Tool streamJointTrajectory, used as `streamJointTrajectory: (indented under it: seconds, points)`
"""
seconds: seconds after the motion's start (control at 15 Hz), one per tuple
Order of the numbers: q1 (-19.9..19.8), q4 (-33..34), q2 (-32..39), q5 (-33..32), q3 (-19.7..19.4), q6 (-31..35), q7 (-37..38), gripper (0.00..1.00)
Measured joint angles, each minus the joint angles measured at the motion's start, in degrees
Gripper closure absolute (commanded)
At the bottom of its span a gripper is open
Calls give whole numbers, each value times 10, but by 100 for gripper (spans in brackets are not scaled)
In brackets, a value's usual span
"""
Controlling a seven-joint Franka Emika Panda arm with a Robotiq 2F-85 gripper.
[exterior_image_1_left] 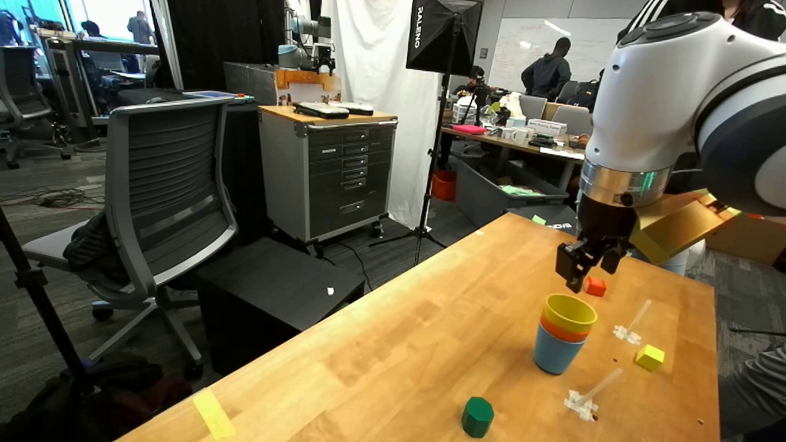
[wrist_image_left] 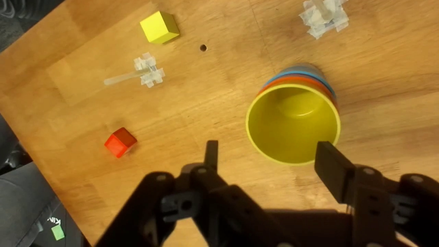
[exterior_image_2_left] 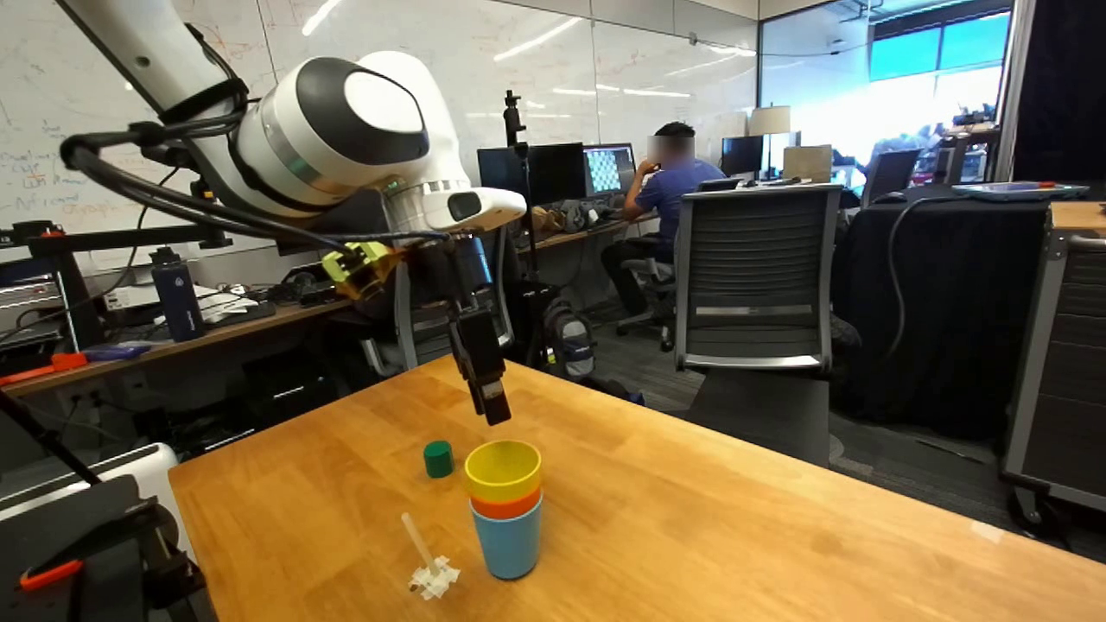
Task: Stack the cups
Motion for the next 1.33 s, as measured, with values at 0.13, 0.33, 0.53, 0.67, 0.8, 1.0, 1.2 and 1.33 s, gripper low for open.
streamJointTrajectory:
  seconds: [0.13, 0.33, 0.53, 0.67, 0.8, 1.0, 1.2, 1.33]
  points:
    - [0, 2, -1, 0, 0, 1, 0, 0]
    - [0, 4, -11, 0, 1, 2, 0, 0]
    - [2, 4, -28, 1, 6, 2, -1, 0]
    - [2, 2, -40, 1, 12, 2, -1, 0]
    - [4, -2, -50, 1, 19, 2, -2, 0]
    - [6, -14, -65, 1, 36, 1, -5, 0]
    - [8, -27, -82, 12, 56, -8, -14, 0]
    - [10, -35, -93, 23, 69, -28, -16, 0]
